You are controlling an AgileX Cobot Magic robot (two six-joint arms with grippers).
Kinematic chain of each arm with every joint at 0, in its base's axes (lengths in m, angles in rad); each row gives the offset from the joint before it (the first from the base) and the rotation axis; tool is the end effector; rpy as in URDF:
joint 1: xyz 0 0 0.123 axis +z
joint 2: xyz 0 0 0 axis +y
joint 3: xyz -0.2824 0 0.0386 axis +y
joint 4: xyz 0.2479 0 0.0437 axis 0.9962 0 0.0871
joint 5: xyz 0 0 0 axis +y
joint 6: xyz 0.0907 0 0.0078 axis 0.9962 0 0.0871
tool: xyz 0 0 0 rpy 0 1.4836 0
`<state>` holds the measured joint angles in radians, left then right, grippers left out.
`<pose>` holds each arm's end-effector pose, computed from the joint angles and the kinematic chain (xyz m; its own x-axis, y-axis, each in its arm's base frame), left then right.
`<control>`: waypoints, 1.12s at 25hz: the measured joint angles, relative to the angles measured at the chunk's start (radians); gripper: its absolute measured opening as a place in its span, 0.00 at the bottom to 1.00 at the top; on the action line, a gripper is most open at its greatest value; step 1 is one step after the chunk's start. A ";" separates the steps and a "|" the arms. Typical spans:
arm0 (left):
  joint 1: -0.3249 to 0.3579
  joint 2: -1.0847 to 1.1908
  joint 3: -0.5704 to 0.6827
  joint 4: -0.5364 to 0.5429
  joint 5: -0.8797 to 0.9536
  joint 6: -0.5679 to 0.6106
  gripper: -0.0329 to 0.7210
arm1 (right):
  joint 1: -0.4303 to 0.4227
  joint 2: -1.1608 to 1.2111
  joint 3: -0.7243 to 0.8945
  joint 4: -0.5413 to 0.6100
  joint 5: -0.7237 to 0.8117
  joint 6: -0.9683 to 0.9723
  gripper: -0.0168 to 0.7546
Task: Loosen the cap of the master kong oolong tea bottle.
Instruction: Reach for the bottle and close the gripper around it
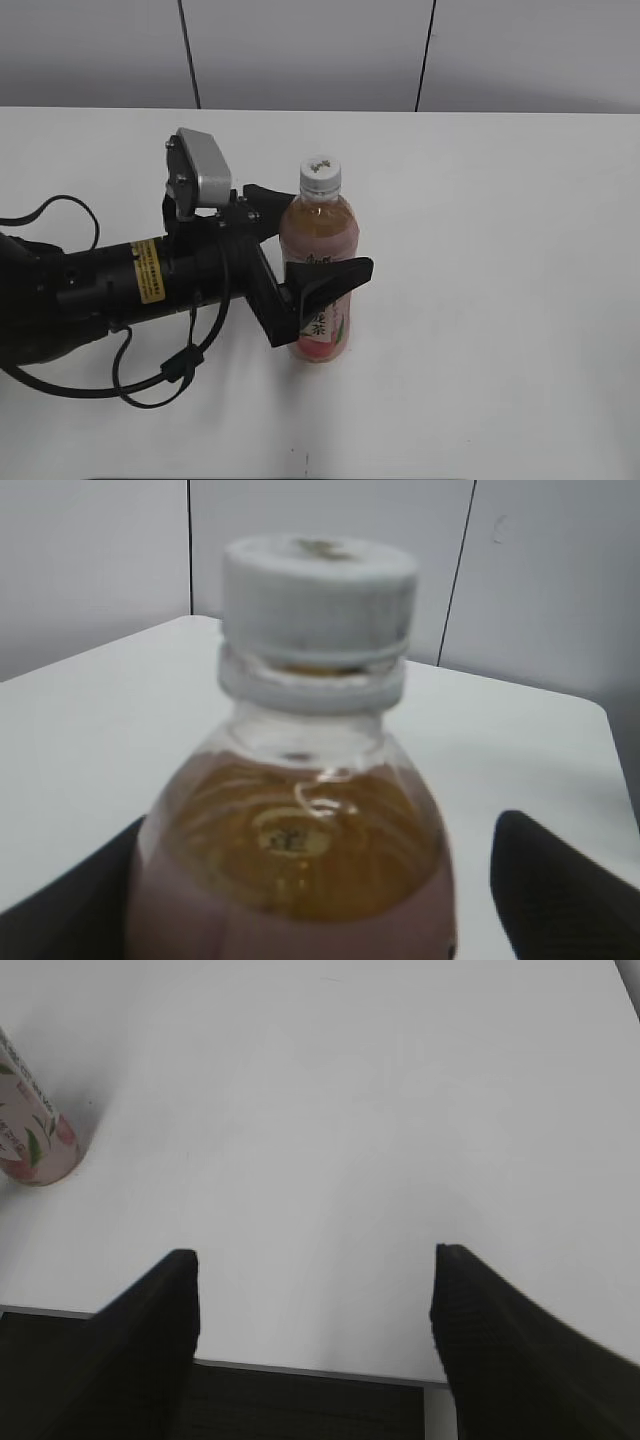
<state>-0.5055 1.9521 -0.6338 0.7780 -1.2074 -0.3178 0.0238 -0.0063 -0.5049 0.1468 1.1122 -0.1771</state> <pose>0.2450 -0.2038 0.1312 -0.1135 0.0793 -0.9904 0.9353 0.3448 -0.0796 -0.0094 0.0117 0.2751 -0.4692 -0.1217 -0.8747 -0.1916 0.9809 -0.0338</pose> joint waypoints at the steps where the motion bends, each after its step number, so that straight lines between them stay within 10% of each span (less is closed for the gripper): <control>1: 0.000 0.001 -0.002 -0.008 0.000 0.001 0.82 | 0.000 0.000 0.000 0.000 0.000 0.000 0.73; 11: 0.000 0.001 -0.002 -0.035 0.000 0.001 0.66 | 0.000 0.000 0.000 0.000 0.000 0.000 0.73; 28: 0.000 0.001 -0.002 -0.035 0.001 0.001 0.66 | 0.000 0.000 0.000 0.000 0.000 0.000 0.73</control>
<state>-0.5055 1.9532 -0.6360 0.7432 -1.2065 -0.3170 0.0238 -0.0063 -0.5049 0.1468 1.1121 -0.1771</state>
